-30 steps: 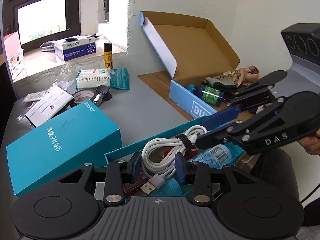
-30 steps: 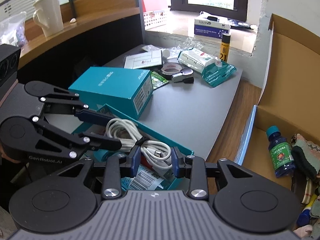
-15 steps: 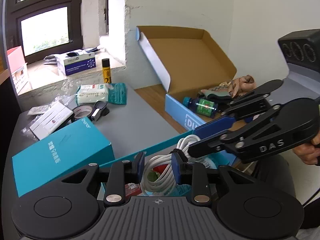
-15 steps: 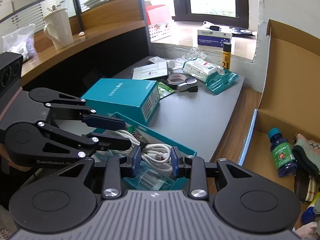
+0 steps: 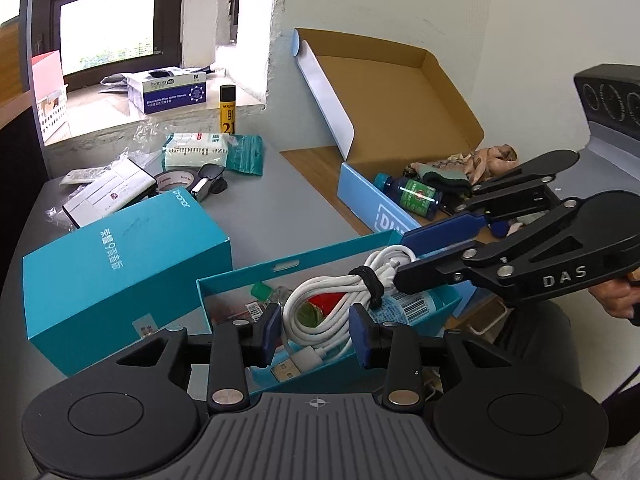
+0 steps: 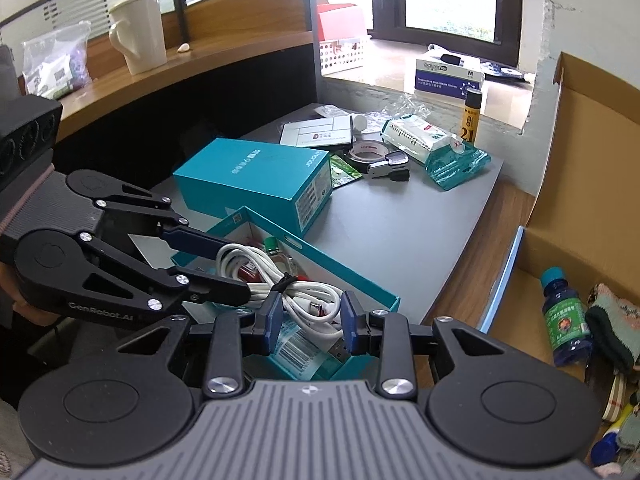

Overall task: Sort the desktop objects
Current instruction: 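Lower the right gripper onto the coiled white cable in the teal box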

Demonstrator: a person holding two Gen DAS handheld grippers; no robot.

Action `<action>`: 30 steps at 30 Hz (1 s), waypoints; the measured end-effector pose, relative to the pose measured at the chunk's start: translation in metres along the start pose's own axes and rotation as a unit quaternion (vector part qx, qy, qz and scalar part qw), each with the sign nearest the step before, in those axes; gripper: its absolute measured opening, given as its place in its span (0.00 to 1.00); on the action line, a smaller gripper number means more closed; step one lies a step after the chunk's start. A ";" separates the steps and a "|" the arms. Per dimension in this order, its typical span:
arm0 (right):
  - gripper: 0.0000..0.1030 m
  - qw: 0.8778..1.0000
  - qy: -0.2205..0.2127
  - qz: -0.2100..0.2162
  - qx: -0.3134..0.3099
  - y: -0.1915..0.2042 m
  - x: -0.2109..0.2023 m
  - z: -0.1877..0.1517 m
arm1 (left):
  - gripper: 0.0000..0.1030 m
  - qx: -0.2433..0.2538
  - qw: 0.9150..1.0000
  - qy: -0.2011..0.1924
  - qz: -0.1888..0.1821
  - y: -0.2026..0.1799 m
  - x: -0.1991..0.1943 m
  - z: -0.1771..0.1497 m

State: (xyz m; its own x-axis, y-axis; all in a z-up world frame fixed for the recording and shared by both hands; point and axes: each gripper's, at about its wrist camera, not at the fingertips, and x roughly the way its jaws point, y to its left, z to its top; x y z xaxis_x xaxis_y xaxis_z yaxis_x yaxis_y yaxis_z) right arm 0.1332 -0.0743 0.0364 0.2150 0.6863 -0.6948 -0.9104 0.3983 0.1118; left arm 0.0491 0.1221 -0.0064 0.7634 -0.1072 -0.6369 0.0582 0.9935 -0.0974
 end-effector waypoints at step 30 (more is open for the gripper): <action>0.28 0.998 0.001 0.010 -0.061 -0.007 -0.002 -0.001 | 0.38 -0.009 0.999 -0.031 0.030 -0.025 -0.012 0.012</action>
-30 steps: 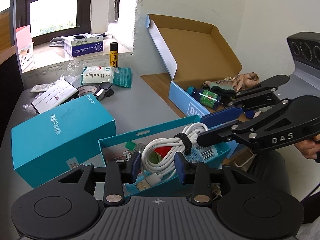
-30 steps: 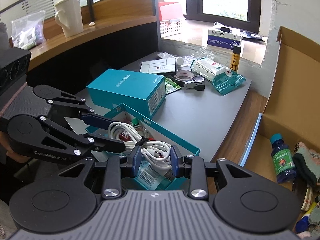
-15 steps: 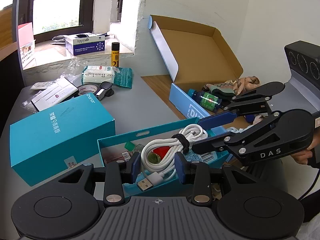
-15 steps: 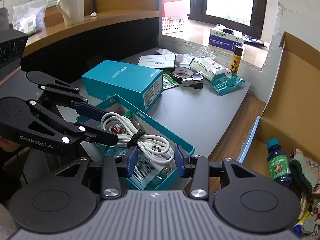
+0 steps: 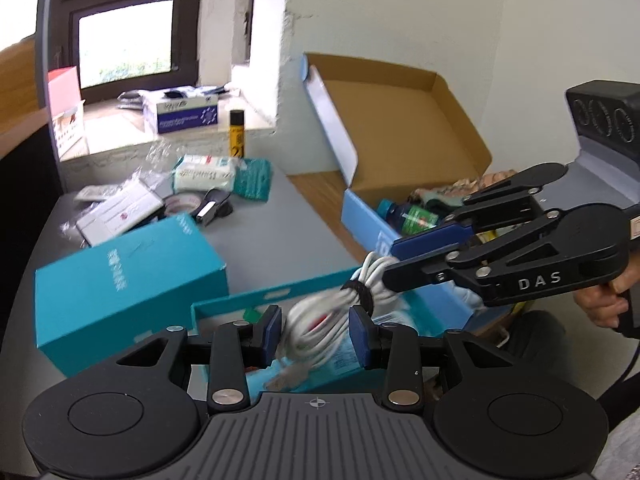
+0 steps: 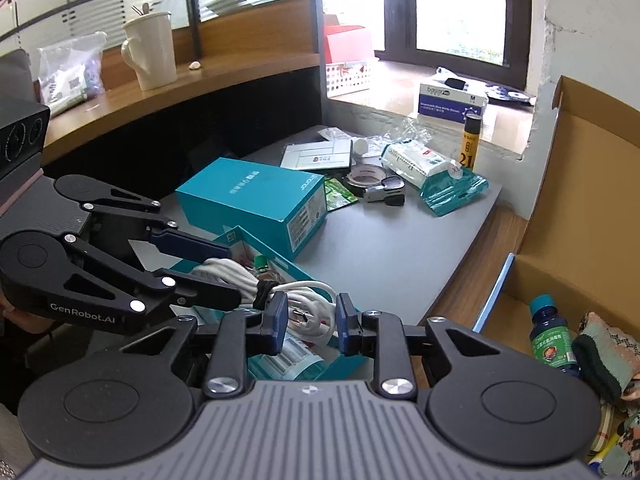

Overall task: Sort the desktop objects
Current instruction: 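Lower the right gripper onto the coiled white cable in the teal box, then close the right gripper on the white cable and lift it out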

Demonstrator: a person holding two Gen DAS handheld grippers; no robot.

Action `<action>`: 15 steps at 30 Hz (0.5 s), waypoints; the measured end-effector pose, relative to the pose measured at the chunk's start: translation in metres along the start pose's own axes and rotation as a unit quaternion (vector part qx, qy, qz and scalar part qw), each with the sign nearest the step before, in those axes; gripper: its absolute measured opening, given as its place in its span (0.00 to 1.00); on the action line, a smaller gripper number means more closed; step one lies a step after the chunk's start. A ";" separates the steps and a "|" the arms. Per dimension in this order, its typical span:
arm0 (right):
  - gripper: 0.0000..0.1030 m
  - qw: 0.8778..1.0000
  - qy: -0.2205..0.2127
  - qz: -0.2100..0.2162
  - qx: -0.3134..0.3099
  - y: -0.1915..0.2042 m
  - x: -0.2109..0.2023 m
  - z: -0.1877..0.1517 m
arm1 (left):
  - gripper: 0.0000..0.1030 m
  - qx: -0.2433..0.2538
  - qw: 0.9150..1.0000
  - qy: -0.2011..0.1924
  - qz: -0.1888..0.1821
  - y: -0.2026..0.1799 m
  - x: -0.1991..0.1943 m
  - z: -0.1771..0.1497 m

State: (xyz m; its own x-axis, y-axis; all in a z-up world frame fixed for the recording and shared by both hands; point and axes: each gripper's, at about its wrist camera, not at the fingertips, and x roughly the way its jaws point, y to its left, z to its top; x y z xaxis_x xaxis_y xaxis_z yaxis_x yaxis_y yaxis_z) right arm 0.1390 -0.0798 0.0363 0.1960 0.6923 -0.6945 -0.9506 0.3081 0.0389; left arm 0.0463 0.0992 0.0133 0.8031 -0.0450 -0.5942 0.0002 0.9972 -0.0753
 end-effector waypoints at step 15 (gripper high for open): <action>0.31 0.997 0.012 0.027 -0.067 0.000 -0.011 0.003 | 0.29 0.001 1.000 0.012 -0.004 -0.010 0.002 -0.007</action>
State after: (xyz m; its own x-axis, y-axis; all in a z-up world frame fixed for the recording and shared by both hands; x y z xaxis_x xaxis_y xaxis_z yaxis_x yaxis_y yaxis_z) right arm 0.1380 -0.0854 0.0466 0.1401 0.6885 -0.7116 -0.9834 0.1803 -0.0191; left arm 0.0433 0.0883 0.0074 0.7885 -0.0546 -0.6126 0.0081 0.9969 -0.0785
